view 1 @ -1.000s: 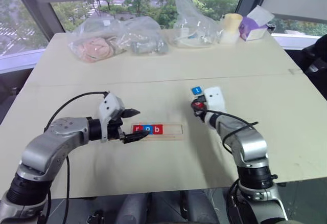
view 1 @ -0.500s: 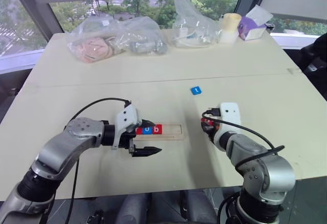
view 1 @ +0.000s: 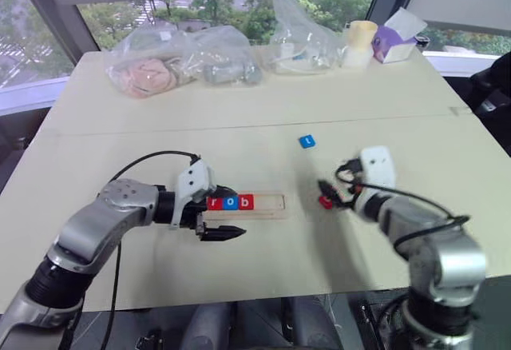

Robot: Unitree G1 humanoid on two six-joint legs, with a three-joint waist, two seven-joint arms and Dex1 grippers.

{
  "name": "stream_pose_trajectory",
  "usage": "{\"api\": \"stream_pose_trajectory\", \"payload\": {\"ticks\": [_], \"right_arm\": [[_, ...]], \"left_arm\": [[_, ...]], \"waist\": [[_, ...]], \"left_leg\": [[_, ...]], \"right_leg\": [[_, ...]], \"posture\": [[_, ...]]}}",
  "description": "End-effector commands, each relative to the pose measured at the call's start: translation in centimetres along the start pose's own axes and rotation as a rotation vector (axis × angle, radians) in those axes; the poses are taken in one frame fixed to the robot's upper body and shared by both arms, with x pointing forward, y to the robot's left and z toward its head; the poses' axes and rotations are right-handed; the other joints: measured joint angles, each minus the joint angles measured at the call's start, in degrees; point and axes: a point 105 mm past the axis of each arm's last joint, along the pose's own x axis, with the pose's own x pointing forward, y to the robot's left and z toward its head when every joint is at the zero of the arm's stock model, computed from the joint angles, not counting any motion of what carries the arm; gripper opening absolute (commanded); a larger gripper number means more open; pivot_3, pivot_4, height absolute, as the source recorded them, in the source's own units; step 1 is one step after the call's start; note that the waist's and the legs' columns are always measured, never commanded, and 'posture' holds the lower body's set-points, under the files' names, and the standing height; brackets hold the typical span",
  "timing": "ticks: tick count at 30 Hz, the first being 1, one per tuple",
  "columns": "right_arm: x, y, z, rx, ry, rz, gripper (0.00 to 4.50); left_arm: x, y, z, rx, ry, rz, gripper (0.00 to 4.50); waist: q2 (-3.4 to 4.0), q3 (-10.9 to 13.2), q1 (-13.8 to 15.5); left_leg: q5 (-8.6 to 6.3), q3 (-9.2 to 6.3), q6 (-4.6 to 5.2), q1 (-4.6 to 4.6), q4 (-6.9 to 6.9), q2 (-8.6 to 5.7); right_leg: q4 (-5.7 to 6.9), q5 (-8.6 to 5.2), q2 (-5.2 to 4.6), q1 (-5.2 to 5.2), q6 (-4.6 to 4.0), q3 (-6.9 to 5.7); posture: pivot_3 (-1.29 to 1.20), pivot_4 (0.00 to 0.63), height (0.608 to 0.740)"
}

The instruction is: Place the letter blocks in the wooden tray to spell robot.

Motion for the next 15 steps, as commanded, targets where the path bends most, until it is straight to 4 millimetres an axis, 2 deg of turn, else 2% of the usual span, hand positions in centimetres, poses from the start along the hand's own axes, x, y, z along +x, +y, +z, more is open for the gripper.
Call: {"api": "stream_pose_trajectory", "payload": {"ticks": [1,4,8,15], "right_arm": [[-1.0,0.4,0.4,-0.288,-0.055,0.297,4.45],[-1.3,-1.9,-1.3,-0.392,0.014,0.383,4.45],[-1.8,-2.8,-3.8,-0.596,0.103,0.559,4.45],[0.2,-3.6,-5.5,-0.803,0.099,0.684,4.45]], "left_arm": [[-1.1,0.2,0.7,0.055,0.003,-0.008,4.5],[-1.5,0.1,0.7,0.071,0.018,-0.023,4.5],[-2.2,-0.1,0.9,0.096,0.038,-0.037,4.5],[-2.3,0.1,0.8,0.094,0.04,-0.017,4.5]], "waist": [[-0.02,0.0,0.1],[-0.07,0.0,0.1],[-0.08,0.0,0.0],[-0.11,0.1,0.0]], "left_leg": [[-0.04,0.02,0.06,0.0,-0.01,0.01],[-0.12,0.32,0.21,0.0,0.01,0.0],[-0.16,0.62,0.27,0.01,0.12,0.01],[-0.16,0.6,0.26,0.16,0.14,0.05]], "right_leg": [[-0.01,-0.01,0.0,0.02,0.0,-0.02],[-0.01,-0.08,-0.03,0.07,0.15,-0.03],[-0.03,-0.07,-0.07,0.06,0.14,0.15],[0.0,-0.04,-0.07,0.13,0.08,0.24]], "posture": [[0.0,0.15,0.74],[0.0,0.15,0.74],[0.0,0.15,0.74],[0.0,0.15,0.74]]}}
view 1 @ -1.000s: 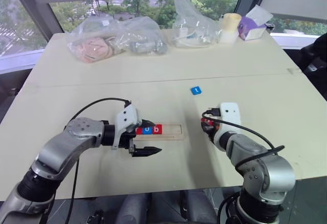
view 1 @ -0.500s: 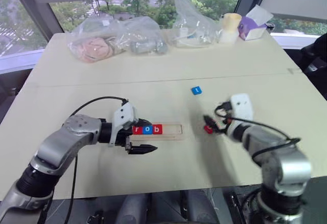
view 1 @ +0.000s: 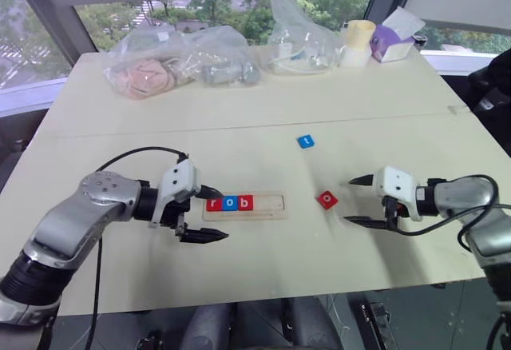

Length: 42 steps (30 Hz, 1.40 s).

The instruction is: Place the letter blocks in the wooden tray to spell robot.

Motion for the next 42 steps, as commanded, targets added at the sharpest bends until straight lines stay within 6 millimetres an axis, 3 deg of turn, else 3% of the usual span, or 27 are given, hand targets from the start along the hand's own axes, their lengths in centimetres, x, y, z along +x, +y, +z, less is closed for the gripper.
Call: {"api": "stream_pose_trajectory", "payload": {"ticks": [1,7,11,15,18,23,26,29,31,38,42], "right_arm": [[0.9,-0.5,0.1,-0.096,-0.017,0.035,4.45],[3.2,-1.7,1.0,-0.201,-0.042,0.072,4.45],[4.2,-1.3,1.6,-0.242,-0.059,0.138,4.45],[4.2,-0.3,0.9,-0.241,-0.026,0.233,4.45],[4.1,0.3,0.7,-0.23,-0.026,0.3,3.61],[4.0,0.4,1.3,-0.147,-0.048,0.338,1.13],[4.0,-0.1,2.3,-0.081,-0.081,0.303,1.14],[4.6,-1.5,6.3,0.024,-0.19,0.216,1.14],[5.6,-1.2,8.6,0.054,-0.207,0.183,1.14],[8.9,-0.1,12.3,0.069,-0.129,0.049,1.14],[9.3,0.5,13.2,0.073,-0.117,0.044,1.14]], "left_arm": [[-0.3,0.1,1.1,0.055,-0.021,0.021,4.5],[0.0,0.1,1.1,0.048,-0.03,0.036,4.5],[0.0,0.1,1.0,0.04,-0.034,0.058,4.5],[0.1,0.0,0.9,0.034,-0.037,0.068,4.5],[0.2,-0.1,0.8,0.03,-0.041,0.076,4.5],[0.2,0.0,0.8,0.027,-0.049,0.091,4.5],[-0.4,0.3,0.6,0.017,-0.042,0.12,4.5],[-0.9,0.3,0.0,0.011,-0.014,0.118,4.5],[-1.0,0.3,-0.3,0.016,0.007,0.111,4.5],[-2.0,1.6,-0.4,0.005,0.009,0.174,4.5],[-1.9,1.4,-0.4,-0.004,0.004,0.177,4.5]], "waist": [[-0.01,0.0,0.0],[-0.08,0.0,-0.4],[-0.1,0.0,-0.2],[-0.1,0.0,-0.1],[-0.11,0.0,0.0],[-0.12,0.0,0.1],[-0.12,0.0,0.1],[-0.1,0.0,-0.3],[-0.04,0.0,-0.2],[-0.07,0.0,0.4],[-0.07,0.0,0.3]], "left_leg": [[0.0,-0.02,0.0,0.0,0.0,0.0],[0.0,-0.04,-0.01,0.15,0.01,0.02],[0.01,-0.07,-0.02,0.22,0.01,0.06],[0.0,-0.07,-0.02,0.22,0.0,0.06],[0.0,-0.08,-0.02,0.22,-0.01,0.06],[0.0,-0.09,-0.02,0.22,0.01,0.05],[0.0,-0.1,-0.02,0.22,0.0,0.05],[0.0,-0.09,-0.03,0.18,-0.03,0.07],[0.0,-0.07,-0.03,0.14,-0.04,0.1],[-0.01,-0.08,-0.04,0.03,0.0,-0.02],[-0.01,-0.08,-0.04,0.0,-0.02,-0.05]], "right_leg": [[0.0,0.0,0.0,0.0,0.0,0.01],[0.04,0.04,0.03,0.09,-0.04,0.1],[0.06,0.07,0.07,0.16,-0.07,0.11],[0.05,0.07,0.07,0.16,-0.07,0.11],[0.05,0.07,0.07,0.16,-0.07,0.11],[0.05,0.07,0.06,0.18,-0.07,0.11],[0.05,0.07,0.05,0.17,-0.08,0.11],[0.09,0.07,0.03,0.05,-0.08,0.15],[0.15,0.08,0.03,-0.09,-0.1,0.22],[0.09,0.08,0.0,-0.12,-0.09,0.18],[0.07,0.09,-0.03,-0.14,-0.08,0.18]], "posture": [[0.0,0.15,0.74],[0.0,0.15,0.74],[0.0,0.15,0.74],[0.0,0.15,0.74],[0.0,0.15,0.74],[0.0,0.15,0.74],[0.0,0.15,0.74],[0.0,0.15,0.74],[0.0,0.15,0.74],[0.0,0.15,0.74],[0.0,0.15,0.74]]}}
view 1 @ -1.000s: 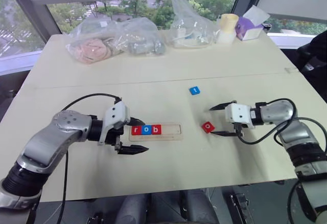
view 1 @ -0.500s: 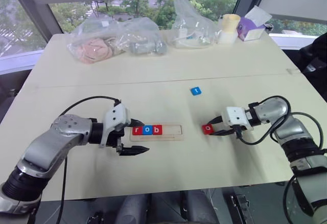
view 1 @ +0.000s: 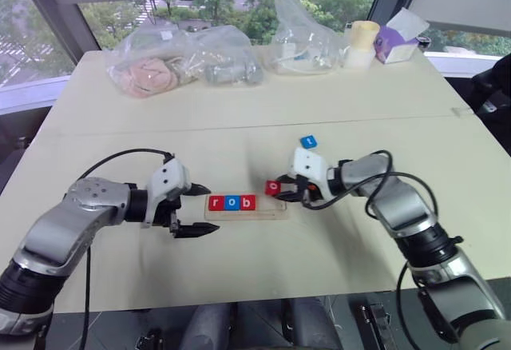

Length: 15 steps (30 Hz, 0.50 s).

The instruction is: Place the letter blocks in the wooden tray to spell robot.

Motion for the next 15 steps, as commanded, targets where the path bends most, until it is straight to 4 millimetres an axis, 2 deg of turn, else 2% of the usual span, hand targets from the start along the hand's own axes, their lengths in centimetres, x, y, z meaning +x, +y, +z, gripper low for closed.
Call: {"api": "stream_pose_trajectory", "payload": {"ticks": [1,15], "right_arm": [[-0.4,-0.2,1.5,-0.04,-0.006,-0.039,1.14],[0.2,1.8,1.2,-0.036,0.031,0.017,1.14]], "left_arm": [[-0.5,0.1,0.8,0.034,-0.022,0.023,4.5],[-0.4,0.1,0.5,0.018,-0.029,0.032,4.5]], "waist": [[0.0,0.0,0.0],[0.0,0.0,-0.2]], "left_leg": [[0.0,-0.01,0.0,0.0,0.0,0.0],[0.0,0.0,0.01,0.0,0.0,0.03]], "right_leg": [[0.0,0.0,0.0,0.0,0.0,-0.01],[0.02,0.01,0.04,-0.01,0.02,-0.02]], "posture": [[0.0,0.15,0.74],[0.0,0.15,0.74]]}}
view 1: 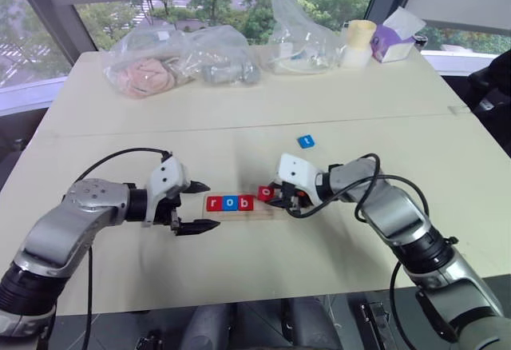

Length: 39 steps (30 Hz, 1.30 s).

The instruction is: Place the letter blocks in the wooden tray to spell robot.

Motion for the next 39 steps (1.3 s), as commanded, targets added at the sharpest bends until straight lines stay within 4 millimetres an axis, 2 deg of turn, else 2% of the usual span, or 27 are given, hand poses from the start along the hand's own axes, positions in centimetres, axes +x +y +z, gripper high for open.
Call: {"api": "stream_pose_trajectory", "payload": {"ticks": [1,13,14,15,19,20,24,27,30,35,37,39], "right_arm": [[-0.2,0.6,0.7,-0.033,-0.02,0.011,1.14],[0.6,0.8,0.7,-0.025,-0.024,0.0,1.14],[0.6,0.9,0.7,-0.024,-0.025,0.002,1.94],[0.6,0.9,0.7,-0.024,-0.026,0.002,2.17],[0.5,0.9,1.1,-0.021,-0.045,0.0,4.16],[0.5,0.8,1.2,-0.021,-0.051,-0.002,4.41],[-0.5,-1.5,2.9,-0.014,-0.118,-0.102,4.41],[-1.4,-3.1,2.7,-0.003,-0.122,-0.175,4.41],[-2.2,-4.3,1.5,-0.026,-0.082,-0.246,4.41],[-2.3,-4.3,-0.7,-0.04,-0.029,-0.272,4.41],[-2.5,-5.4,-2.2,-0.006,0.001,-0.345,4.41],[-3.1,-7.3,-2.8,0.104,-0.035,-0.447,4.41]], "left_arm": [[-0.6,0.1,0.5,0.032,-0.009,0.011,4.5],[-0.7,-0.3,0.5,0.03,0.005,-0.025,4.5],[-0.7,-0.3,0.5,0.031,0.003,-0.024,4.5],[-0.7,-0.3,0.5,0.031,0.003,-0.023,4.5],[-0.7,-0.3,0.4,0.03,0.005,-0.023,4.5],[-0.7,-0.2,0.4,0.03,0.005,-0.023,4.5],[-0.7,0.0,0.4,0.031,0.002,-0.014,4.5],[-0.7,0.0,0.5,0.032,-0.002,-0.013,4.5],[-0.6,0.0,0.5,0.03,-0.004,-0.013,4.5],[-0.7,0.0,0.6,0.026,-0.007,-0.01,4.5],[-0.6,0.3,1.2,0.02,-0.045,0.003,4.5],[-0.6,1.0,2.9,0.004,-0.143,0.044,4.5]], "waist": [[0.0,0.0,0.0],[0.0,0.0,0.0],[0.0,0.0,0.0],[0.0,0.0,0.0],[0.0,0.0,0.0],[0.0,0.0,0.0],[0.0,0.0,-0.1],[0.0,0.0,0.0],[-0.01,0.0,0.2],[-0.02,0.0,0.0],[-0.02,0.0,-0.1],[-0.02,0.0,-0.1]], "left_leg": [[0.0,0.0,0.0,0.0,0.0,0.0],[0.0,0.0,0.0,0.0,0.0,0.0],[0.0,0.0,0.0,0.0,0.0,0.0],[0.0,0.0,0.0,0.0,0.0,0.0],[0.0,0.0,0.0,0.0,0.0,0.0],[0.0,0.0,0.0,0.0,0.0,0.0],[0.0,0.0,0.0,0.0,0.0,0.01],[0.0,0.0,0.0,0.0,0.01,0.01],[0.0,-0.01,0.0,0.0,0.01,-0.01],[0.0,0.03,0.0,0.0,-0.01,-0.01],[0.0,0.03,0.0,0.0,-0.01,0.01],[0.0,0.03,0.0,0.01,0.01,0.01]], "right_leg": [[0.0,0.0,0.0,0.0,0.0,0.0],[0.0,0.0,0.0,0.0,0.0,0.0],[0.0,0.0,0.0,0.0,0.0,0.0],[0.0,0.0,0.0,0.0,0.0,0.0],[0.0,0.0,0.0,0.0,0.0,0.0],[0.0,0.0,0.0,0.0,0.0,0.0],[0.0,0.0,0.01,0.0,0.0,0.0],[0.01,0.0,0.01,0.0,0.0,0.0],[-0.01,0.0,0.01,0.01,0.01,-0.03],[-0.01,0.01,0.0,0.01,0.01,-0.02],[0.0,0.0,0.01,0.01,0.0,-0.01],[0.02,0.0,0.01,0.01,0.0,-0.01]], "posture": [[0.0,0.15,0.74],[0.0,0.15,0.74],[0.0,0.15,0.74],[0.0,0.15,0.74],[0.0,0.15,0.74],[0.0,0.15,0.74],[0.0,0.15,0.74],[0.0,0.15,0.74],[0.0,0.15,0.74],[0.0,0.15,0.74],[0.0,0.15,0.74],[0.0,0.15,0.74]]}}
